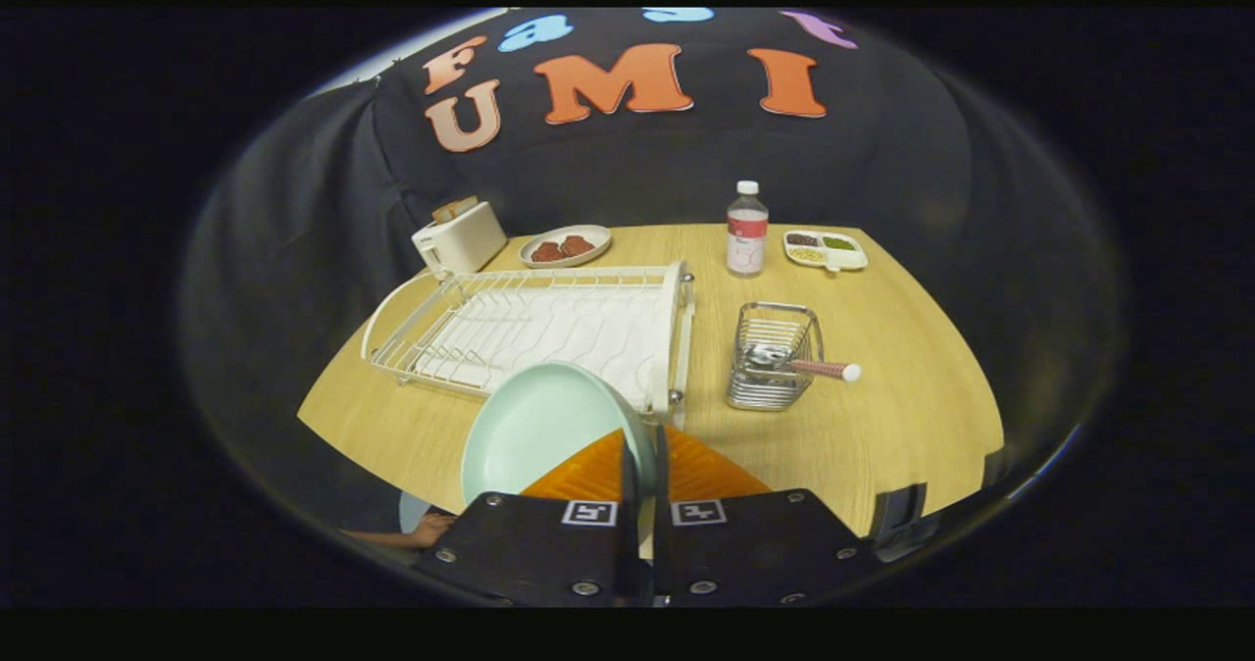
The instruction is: Take the plate from the dish rack, then take the spoon from the basket and place it into the plate.
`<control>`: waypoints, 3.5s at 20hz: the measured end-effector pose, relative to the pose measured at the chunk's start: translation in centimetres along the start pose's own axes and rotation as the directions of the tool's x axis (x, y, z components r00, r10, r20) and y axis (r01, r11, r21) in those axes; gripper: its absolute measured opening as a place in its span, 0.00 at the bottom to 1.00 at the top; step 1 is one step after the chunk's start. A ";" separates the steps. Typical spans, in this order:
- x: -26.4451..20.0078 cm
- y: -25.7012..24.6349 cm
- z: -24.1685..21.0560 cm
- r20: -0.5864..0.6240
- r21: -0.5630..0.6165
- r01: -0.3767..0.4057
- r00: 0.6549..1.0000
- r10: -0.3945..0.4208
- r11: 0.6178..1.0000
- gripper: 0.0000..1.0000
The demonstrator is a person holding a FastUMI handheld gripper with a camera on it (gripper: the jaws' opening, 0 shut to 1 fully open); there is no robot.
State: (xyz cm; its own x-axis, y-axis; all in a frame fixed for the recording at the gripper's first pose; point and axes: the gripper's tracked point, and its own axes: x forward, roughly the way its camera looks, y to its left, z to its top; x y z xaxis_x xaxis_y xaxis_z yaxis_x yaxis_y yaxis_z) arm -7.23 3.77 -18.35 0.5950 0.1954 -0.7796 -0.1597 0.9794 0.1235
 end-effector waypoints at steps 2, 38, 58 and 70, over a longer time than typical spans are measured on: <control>0.9 0.4 -1.7 -0.007 0.025 -0.033 0.999 0.033 0.999 0.06; 4.8 -10.9 4.5 0.472 0.132 0.200 0.848 -0.239 0.971 0.52; 6.3 -14.3 6.8 0.497 0.282 0.206 0.804 -0.327 0.937 0.42; 2.8 -11.7 10.3 0.579 0.285 0.126 0.767 -0.276 0.950 0.10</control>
State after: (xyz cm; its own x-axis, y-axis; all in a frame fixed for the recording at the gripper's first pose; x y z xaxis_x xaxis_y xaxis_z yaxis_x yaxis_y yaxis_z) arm 4.47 -6.58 -15.66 0.9566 -0.0907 -0.2770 0.1481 0.9698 0.1938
